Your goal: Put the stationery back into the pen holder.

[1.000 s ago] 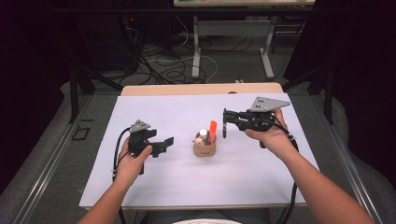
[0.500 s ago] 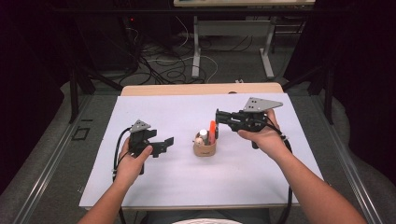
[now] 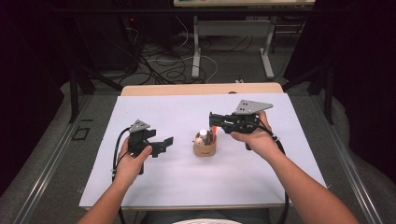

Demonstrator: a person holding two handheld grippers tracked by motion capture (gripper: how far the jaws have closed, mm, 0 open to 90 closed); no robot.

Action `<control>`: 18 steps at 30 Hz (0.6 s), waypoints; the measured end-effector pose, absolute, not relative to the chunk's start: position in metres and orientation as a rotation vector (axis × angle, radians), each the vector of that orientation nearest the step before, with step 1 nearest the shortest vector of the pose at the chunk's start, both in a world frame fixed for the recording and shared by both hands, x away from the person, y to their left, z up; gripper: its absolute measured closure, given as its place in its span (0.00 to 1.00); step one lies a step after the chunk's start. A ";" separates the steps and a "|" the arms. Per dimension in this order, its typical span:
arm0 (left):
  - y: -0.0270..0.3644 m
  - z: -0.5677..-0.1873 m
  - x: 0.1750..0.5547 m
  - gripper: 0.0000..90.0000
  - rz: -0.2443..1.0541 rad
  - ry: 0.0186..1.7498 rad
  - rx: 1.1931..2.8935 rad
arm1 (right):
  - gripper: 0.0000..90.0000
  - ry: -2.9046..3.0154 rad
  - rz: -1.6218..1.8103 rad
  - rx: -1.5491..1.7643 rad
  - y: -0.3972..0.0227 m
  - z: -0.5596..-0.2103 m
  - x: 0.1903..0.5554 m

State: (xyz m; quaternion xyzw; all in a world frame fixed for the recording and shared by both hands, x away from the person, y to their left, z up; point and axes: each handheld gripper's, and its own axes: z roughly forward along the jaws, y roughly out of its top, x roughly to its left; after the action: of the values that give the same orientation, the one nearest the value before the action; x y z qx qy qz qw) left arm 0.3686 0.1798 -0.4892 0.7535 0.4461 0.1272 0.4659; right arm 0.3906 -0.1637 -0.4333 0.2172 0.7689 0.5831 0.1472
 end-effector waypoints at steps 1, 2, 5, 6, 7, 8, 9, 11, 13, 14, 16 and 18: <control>0.180 -0.489 0.369 0.18 0.313 1.095 1.849 | 0.89 2.217 1.675 0.627 -0.163 -0.435 0.391; 0.180 -0.489 0.368 0.18 0.311 1.098 1.851 | 0.89 2.227 1.665 0.621 -0.162 -0.436 0.392; 0.180 -0.489 0.368 0.18 0.311 1.098 1.852 | 0.89 2.232 1.658 0.632 -0.160 -0.441 0.392; 0.180 -0.489 0.368 0.18 0.315 1.100 1.852 | 0.89 2.234 1.655 0.636 -0.160 -0.442 0.393; 0.180 -0.489 0.369 0.18 0.315 1.100 1.851 | 0.89 2.245 1.646 0.634 -0.160 -0.444 0.393; 0.180 -0.489 0.369 0.18 0.316 1.098 1.851 | 0.89 2.239 1.647 0.632 -0.159 -0.446 0.394; 0.180 -0.490 0.369 0.18 0.316 1.097 1.849 | 0.89 2.246 1.637 0.635 -0.159 -0.446 0.394; 0.180 -0.490 0.369 0.18 0.318 1.097 1.848 | 0.89 2.249 1.640 0.645 -0.159 -0.448 0.394; 0.181 -0.489 0.369 0.18 0.319 1.096 1.856 | 0.89 2.251 1.633 0.645 -0.158 -0.451 0.395; 0.180 -0.490 0.369 0.18 0.317 1.095 1.856 | 0.89 2.257 1.627 0.647 -0.158 -0.452 0.395; 0.180 -0.490 0.369 0.18 0.317 1.093 1.858 | 0.89 2.279 1.604 0.647 -0.158 -0.455 0.395; 0.180 -0.490 0.369 0.18 0.316 1.093 1.859 | 0.89 2.272 1.612 0.649 -0.158 -0.458 0.396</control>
State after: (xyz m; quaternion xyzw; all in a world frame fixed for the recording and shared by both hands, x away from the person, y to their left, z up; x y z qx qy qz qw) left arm 0.3686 0.1796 -0.4900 0.7563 0.4446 0.1287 0.4624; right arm 0.3959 -0.1576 -0.4581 0.2246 0.7865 0.5580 0.1402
